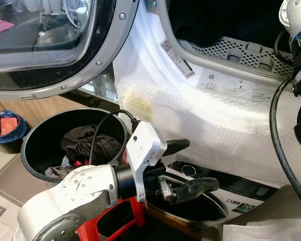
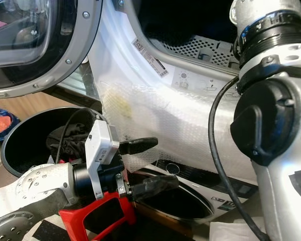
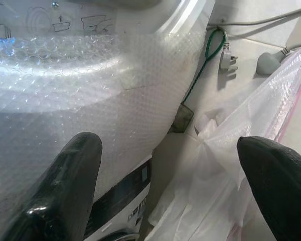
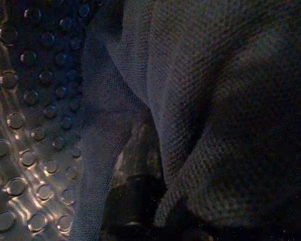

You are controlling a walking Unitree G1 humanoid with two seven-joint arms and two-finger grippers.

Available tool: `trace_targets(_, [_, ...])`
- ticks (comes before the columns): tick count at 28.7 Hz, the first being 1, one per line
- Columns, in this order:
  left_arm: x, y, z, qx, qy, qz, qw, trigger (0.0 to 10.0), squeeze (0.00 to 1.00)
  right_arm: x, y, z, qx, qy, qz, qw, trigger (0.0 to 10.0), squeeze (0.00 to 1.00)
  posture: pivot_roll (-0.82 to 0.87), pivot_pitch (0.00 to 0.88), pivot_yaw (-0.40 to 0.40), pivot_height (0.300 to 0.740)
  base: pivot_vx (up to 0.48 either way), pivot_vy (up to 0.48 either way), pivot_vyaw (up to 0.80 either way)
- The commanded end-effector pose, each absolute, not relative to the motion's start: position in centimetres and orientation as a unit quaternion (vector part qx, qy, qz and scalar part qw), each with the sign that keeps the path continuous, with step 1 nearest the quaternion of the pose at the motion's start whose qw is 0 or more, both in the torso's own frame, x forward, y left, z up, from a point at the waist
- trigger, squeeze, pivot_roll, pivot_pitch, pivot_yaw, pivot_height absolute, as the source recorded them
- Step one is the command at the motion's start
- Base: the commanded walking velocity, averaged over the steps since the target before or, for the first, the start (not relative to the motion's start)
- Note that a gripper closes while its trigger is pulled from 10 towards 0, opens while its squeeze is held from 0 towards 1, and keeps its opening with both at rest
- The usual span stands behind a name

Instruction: Clothes washing

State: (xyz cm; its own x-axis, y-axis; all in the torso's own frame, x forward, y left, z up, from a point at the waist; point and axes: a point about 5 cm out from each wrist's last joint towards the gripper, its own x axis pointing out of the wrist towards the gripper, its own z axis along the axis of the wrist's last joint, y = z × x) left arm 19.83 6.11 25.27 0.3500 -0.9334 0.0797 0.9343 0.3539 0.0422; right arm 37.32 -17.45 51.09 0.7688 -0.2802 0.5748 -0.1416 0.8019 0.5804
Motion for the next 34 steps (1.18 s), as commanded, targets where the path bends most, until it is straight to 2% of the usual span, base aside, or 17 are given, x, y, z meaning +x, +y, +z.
trace_targets(1, [19.1,6.0,25.4,-0.008,-0.045,-0.567,0.822,10.0,0.0,35.9,-18.5,53.0,0.304,-0.378,-0.059,0.873,10.0,0.0,0.04,0.209,-0.132,0.74,0.0,0.0,0.0])
trace_targets(6, [18.4,6.1,25.2,-0.015,-0.04,-0.556,0.83,10.0,0.0,36.0,-18.8,52.9,0.314,-0.38,-0.058,0.868,10.0,0.0,0.04,0.25,-0.143,0.74,0.0,0.0,0.0])
trace_targets(14, [17.3,5.9,25.1,-0.036,-0.034,-0.537,0.842,10.0,0.0,35.1,-20.7,53.2,0.327,-0.407,-0.111,0.846,10.0,0.0,0.07,0.288,-0.176,0.74,0.0,0.0,0.0])
trace_targets(16, [17.2,5.9,25.1,-0.039,-0.032,-0.532,0.845,10.0,0.0,35.2,-20.4,53.2,0.318,-0.407,-0.109,0.849,10.0,0.0,0.08,0.29,-0.179,0.74,0.0,0.0,0.0])
trace_targets(20, [17.0,5.9,25.1,-0.044,-0.031,-0.523,0.851,10.0,0.0,36.0,-17.3,52.9,0.25,-0.392,-0.072,0.883,10.0,0.0,0.08,0.299,-0.191,0.74,0.0,0.0,0.0])
trace_targets(22, [16.9,5.9,25.1,-0.047,-0.03,-0.52,0.852,10.0,0.0,36.2,-16.7,52.8,0.236,-0.388,-0.068,0.888,10.0,0.0,0.08,0.301,-0.192,0.74,0.0,0.0,0.0])
trace_targets(23, [16.8,5.9,25.0,-0.05,-0.029,-0.517,0.854,10.0,0.0,37.1,-14.4,51.7,0.185,-0.355,-0.029,0.916,10.0,0.0,0.08,0.304,-0.194,0.74,0.0,0.0,0.0])
trace_targets(24, [16.8,5.9,25.0,-0.052,-0.027,-0.516,0.855,10.0,0.0,37.6,-13.4,51.0,0.156,-0.336,-0.007,0.929,10.0,0.0,0.08,0.305,-0.194,0.74,0.0,0.0,0.0])
trace_targets(26, [16.7,5.9,25.0,-0.054,-0.026,-0.514,0.855,10.0,0.0,38.3,-12.2,50.0,0.121,-0.309,0.016,0.943,10.0,0.0,0.07,0.307,-0.194,0.74,0.0,0.0,0.0])
trace_targets(29, [16.6,5.8,24.9,-0.06,-0.024,-0.512,0.857,10.0,0.0,39.3,-11.7,48.1,0.127,-0.256,0.046,0.957,10.0,0.0,0.06,0.309,-0.193,0.74,0.0,0.0,0.0])
trace_targets(30, [16.6,5.8,24.9,-0.062,-0.023,-0.511,0.857,10.0,0.0,39.5,-11.9,47.7,0.135,-0.244,0.051,0.959,10.0,0.1,0.06,0.308,-0.192,0.74,0.0,0.0,0.0])
trace_targets(32, [16.6,5.8,24.9,-0.063,-0.023,-0.51,0.857,10.0,0.0,39.6,-11.9,47.5,0.139,-0.238,0.054,0.96,10.0,0.1,0.06,0.308,-0.192,0.74,0.0,0.0,0.0])
trace_targets(33, [16.6,5.7,24.9,-0.066,-0.022,-0.508,0.858,10.0,0.0,39.8,-12.2,47.1,0.15,-0.218,0.068,0.962,10.0,1.0,0.06,0.308,-0.192,0.74,0.0,0.0,0.0])
trace_targets(34, [16.7,5.7,24.9,-0.067,-0.021,-0.508,0.859,10.0,0.0,39.9,-12.5,46.9,0.142,-0.213,0.071,0.964,10.0,1.0,0.06,0.308,-0.192,0.74,0.0,0.0,0.0])
